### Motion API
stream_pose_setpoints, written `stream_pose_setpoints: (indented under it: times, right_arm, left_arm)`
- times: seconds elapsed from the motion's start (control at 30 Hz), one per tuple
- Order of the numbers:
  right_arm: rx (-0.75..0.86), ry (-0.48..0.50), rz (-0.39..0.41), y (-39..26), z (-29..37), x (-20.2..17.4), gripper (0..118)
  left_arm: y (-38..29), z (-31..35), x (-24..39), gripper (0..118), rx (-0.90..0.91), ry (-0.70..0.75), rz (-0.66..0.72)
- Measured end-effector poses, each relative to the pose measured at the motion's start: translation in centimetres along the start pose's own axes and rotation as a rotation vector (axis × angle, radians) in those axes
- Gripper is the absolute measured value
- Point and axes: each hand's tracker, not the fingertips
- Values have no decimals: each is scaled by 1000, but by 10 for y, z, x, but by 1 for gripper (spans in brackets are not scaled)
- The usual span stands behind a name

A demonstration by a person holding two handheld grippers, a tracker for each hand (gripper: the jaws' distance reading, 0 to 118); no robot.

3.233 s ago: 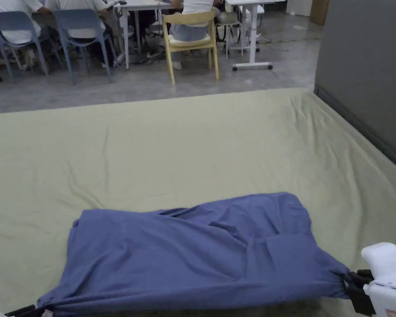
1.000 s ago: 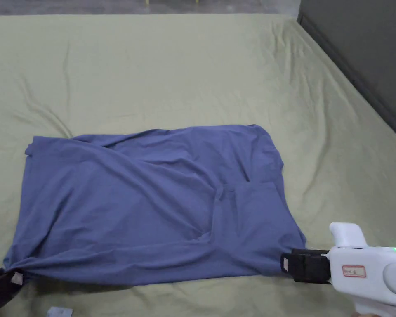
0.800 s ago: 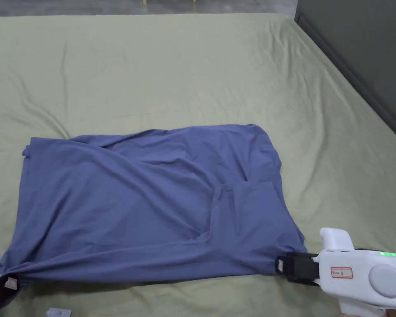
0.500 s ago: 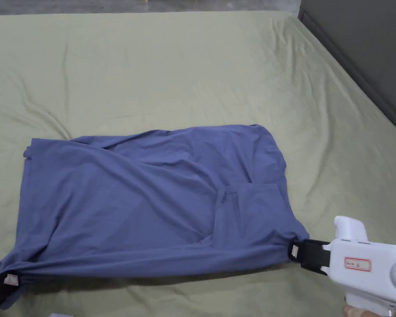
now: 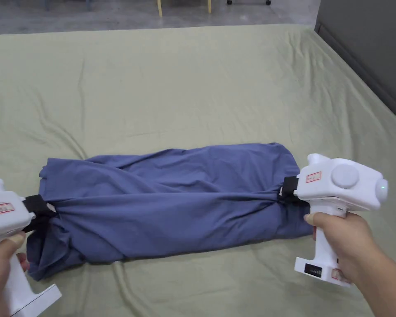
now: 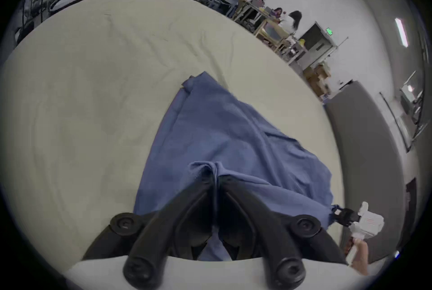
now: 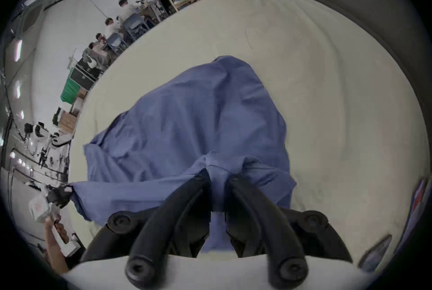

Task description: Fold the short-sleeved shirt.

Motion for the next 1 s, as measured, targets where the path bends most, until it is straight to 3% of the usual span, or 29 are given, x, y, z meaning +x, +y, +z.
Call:
stream_pose_setpoints:
  times: [0.03,0.1,0.13,0.2,0.27,0.33,0.37,0.4,0.43,0.5,0.6,0.67,0.7,0.73,0.77,0.83,0.9,0.97,1.0]
  right_arm:
    - [-14,-12,12,2,-12,1,13]
    - [-64,-100,57,-1,-29,-2,16]
    - [-40,-89,64,-4,-32,-3,17]
    - [-12,-89,83,-1,-35,0,20]
    - [-17,-91,100,0,-34,1,24]
    - [-34,-88,129,7,-26,1,29]
    - [-37,-84,137,10,-16,-1,40]
    - [-31,-70,144,12,-2,-2,68]
    - [13,-56,158,6,21,-9,112]
    - [163,10,195,-5,70,-14,117]
    - [213,37,289,-46,118,-28,118]
    - [198,48,325,-77,137,-32,113]
    - [181,57,344,-88,135,-27,100]
    - [180,52,363,-106,139,-29,49]
    - [181,33,398,-122,142,-31,3]
    - [175,-5,438,-152,140,-30,3]
    - [135,38,447,-163,140,-29,3]
    - [123,58,459,-167,143,-33,3]
    - [126,58,468,-166,145,-34,3]
  left_arm:
    - [-1,-15,0,15,-6,65,-27]
    - [-10,-39,-5,51,-59,162,-64]
    - [-15,-50,-9,53,-89,209,-77]
    - [-23,-48,-17,56,-7,126,-60]
    - [-24,-43,-11,67,-5,145,-91]
    - [-20,-36,-5,70,-28,100,-134]
    - [-17,-26,-2,85,-30,84,-122]
    - [-15,-9,0,94,-16,59,-103]
    - [-14,12,2,100,46,-1,-81]
    - [-21,57,4,102,174,-150,-86]
    - [-49,106,6,102,170,-192,-148]
    - [-76,124,5,101,72,-158,-226]
    - [-91,130,5,93,54,-108,-256]
    - [-106,131,2,66,47,-65,-279]
    - [-119,135,0,0,45,-47,-278]
    - [-143,137,-4,0,20,-21,-248]
    - [-147,128,-13,0,-20,-91,-235]
    - [-139,120,-6,2,17,-27,-301]
    - [-130,113,-6,39,41,-1,-349]
